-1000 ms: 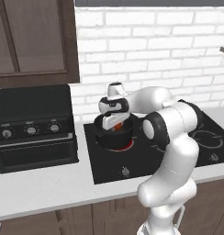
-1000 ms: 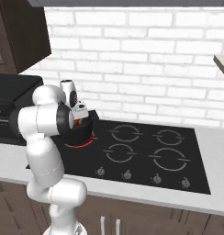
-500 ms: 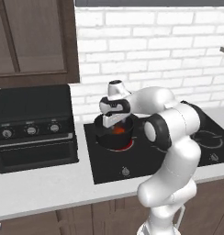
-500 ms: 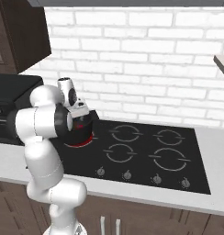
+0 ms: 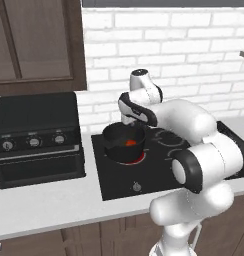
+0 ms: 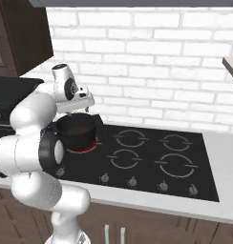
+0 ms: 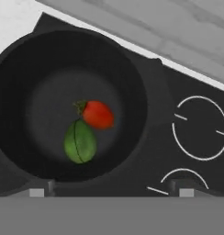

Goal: Put the tomato and avocado in the pot. Retrieve the spatula and lightly stir the vegetables in the pot.

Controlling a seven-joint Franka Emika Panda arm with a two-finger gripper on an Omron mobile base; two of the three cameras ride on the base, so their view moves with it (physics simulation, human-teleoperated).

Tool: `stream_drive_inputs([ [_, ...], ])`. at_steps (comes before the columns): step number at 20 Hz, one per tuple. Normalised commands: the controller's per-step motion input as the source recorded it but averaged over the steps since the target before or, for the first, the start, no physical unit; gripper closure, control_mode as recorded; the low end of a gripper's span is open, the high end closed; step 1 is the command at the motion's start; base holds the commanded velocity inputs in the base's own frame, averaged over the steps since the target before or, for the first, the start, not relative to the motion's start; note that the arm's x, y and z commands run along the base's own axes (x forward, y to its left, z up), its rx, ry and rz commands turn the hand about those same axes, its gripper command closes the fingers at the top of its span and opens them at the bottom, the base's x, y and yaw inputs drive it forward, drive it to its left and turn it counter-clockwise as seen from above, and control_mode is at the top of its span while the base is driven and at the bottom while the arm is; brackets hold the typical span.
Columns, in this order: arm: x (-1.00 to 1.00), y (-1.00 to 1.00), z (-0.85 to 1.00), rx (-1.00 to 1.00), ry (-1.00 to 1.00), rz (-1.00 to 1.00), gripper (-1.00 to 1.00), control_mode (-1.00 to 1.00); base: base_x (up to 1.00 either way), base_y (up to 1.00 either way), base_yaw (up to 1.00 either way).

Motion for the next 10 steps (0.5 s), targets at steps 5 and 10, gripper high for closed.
stream_drive_inputs([
  [5, -0.88, -0.58, 0.70, 0.07, -0.17, -0.17, -1.00, -1.00, 0.00, 0.00, 0.00],
  [10, -1.00, -0.41, 0.41, 0.13, -0.09, -0.15, -1.00, -1.00, 0.00, 0.00, 0.00],
])
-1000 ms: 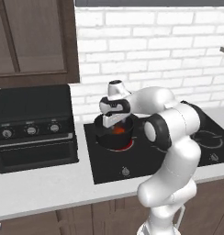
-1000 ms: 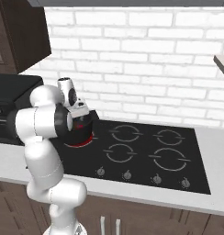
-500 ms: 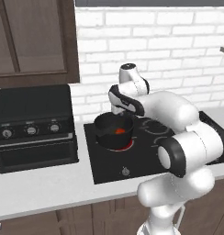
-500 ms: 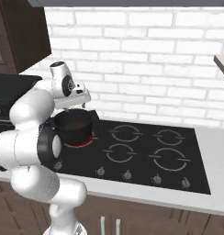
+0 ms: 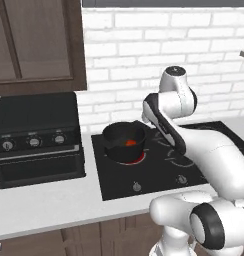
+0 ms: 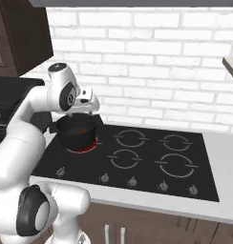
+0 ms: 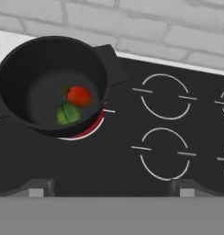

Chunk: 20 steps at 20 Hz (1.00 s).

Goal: Put the tomato and avocado in the pot. Retrieve the spatula and lightly stir the vegetables in the pot.

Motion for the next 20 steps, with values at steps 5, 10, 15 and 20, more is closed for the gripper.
stream_drive_inputs([
  [5, -0.82, -0.18, 0.13, 0.05, -0.14, -0.10, -1.00, -1.00, 0.00, 0.00, 0.00],
  [10, 0.00, 0.00, 0.00, 0.00, 0.00, 0.00, -1.00, 1.00, -0.07, -0.47, -0.09],
  [15, 0.00, 0.00, 0.00, 0.00, 0.00, 0.00, -1.00, 1.00, 0.00, -1.00, -0.04],
  [20, 0.00, 0.00, 0.00, 0.00, 0.00, 0.00, -1.00, 1.00, 0.00, -1.00, -0.02],
])
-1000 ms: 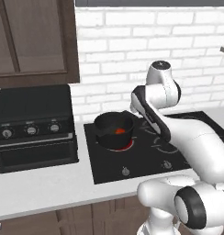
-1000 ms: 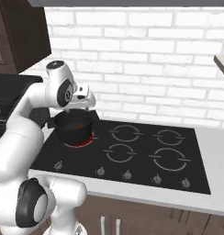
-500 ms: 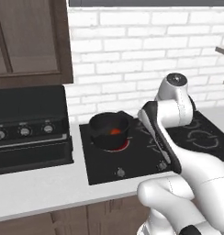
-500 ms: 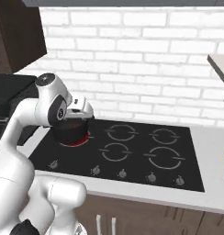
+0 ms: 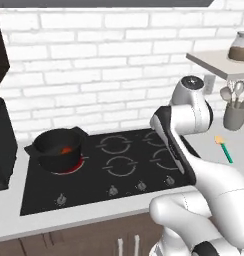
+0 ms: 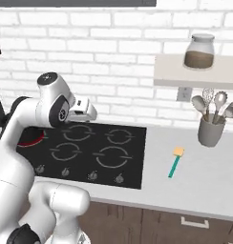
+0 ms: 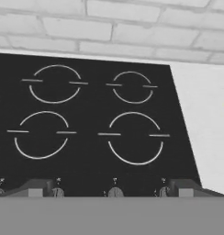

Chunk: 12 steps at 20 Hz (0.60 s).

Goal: Put the tomato and avocado in the pot. Retrieve the spatula and lightly stir the vegetables in the pot.

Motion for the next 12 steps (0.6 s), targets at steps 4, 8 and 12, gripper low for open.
stream_drive_inputs([
  [4, 0.00, 0.00, 0.00, 0.00, 0.00, 0.00, -1.00, 1.00, 0.01, -1.00, -0.01],
  [8, 0.11, -0.35, 0.00, 0.05, 0.00, 0.02, -1.00, -1.00, 0.07, -0.42, 0.00],
  [12, 0.23, -0.97, -0.01, 0.07, -0.02, 0.29, -1.00, -1.00, 0.00, 0.00, 0.00],
])
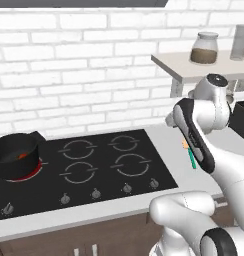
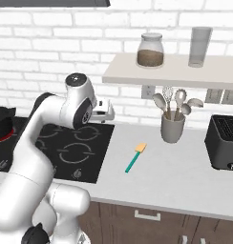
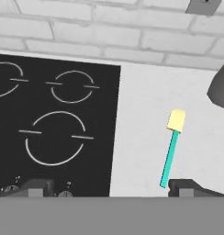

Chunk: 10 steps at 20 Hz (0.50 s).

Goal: Put the tomato and avocado in the pot. Retrieve the spatula and lightly stir the vegetables in the pot.

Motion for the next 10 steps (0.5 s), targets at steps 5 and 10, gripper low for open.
stream_drive_inputs([
  [5, 0.32, -0.89, -0.26, 0.00, 0.00, 0.57, -1.00, -1.00, 0.00, 0.00, 0.00],
  [10, 0.26, -0.47, -0.38, -0.10, 0.00, 0.79, -1.00, -1.00, 0.00, 0.00, 0.00],
])
